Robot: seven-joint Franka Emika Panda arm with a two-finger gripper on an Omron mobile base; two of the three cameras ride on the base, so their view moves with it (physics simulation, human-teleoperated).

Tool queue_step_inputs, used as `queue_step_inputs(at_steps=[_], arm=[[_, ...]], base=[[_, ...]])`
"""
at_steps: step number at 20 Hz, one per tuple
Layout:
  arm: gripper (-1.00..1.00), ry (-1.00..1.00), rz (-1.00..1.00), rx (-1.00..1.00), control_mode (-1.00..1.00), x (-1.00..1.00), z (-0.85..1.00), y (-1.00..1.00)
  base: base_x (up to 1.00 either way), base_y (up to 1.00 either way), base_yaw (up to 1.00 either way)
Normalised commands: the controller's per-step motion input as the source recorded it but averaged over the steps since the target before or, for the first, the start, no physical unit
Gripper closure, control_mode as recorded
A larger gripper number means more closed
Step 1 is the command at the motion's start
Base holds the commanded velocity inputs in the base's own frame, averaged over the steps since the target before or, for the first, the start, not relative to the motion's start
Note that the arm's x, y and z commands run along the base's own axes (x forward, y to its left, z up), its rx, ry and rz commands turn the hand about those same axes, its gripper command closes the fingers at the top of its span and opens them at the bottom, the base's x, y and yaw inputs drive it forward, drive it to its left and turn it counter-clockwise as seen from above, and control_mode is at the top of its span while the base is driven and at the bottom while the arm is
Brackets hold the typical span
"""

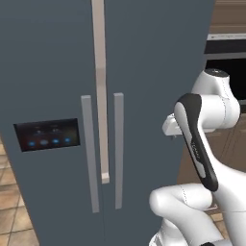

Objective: Open the freezer door, pick up the ice cube tray from the freezer, and place it on the dining counter.

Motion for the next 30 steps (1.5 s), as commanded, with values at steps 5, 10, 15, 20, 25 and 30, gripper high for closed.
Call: queue_step_inputs(at_steps=[5,10,15,20,25,30], arm=[[-1.0,0.0,0.0,0.0,1.0,0.0,0.0,0.0],[-1.0,0.0,0.0,0.0,1.0,0.0,0.0,0.0],[-1.0,0.0,0.0,0.0,-1.0,-0.01,-0.01,0.0],[-1.0,-0.18,0.0,-0.03,-1.0,-0.91,0.0,0.53],[-1.0,-0.39,0.0,-0.02,-1.0,-0.84,0.01,0.98],[-1.0,-0.55,0.0,0.03,-1.0,-0.14,0.09,0.79]], base=[[0.1,0.28,0.0],[0.12,0.24,0.0],[0.04,0.03,0.0],[0.0,0.0,0.0],[0.0,0.0,0.0],[0.0,0.0,0.0]])
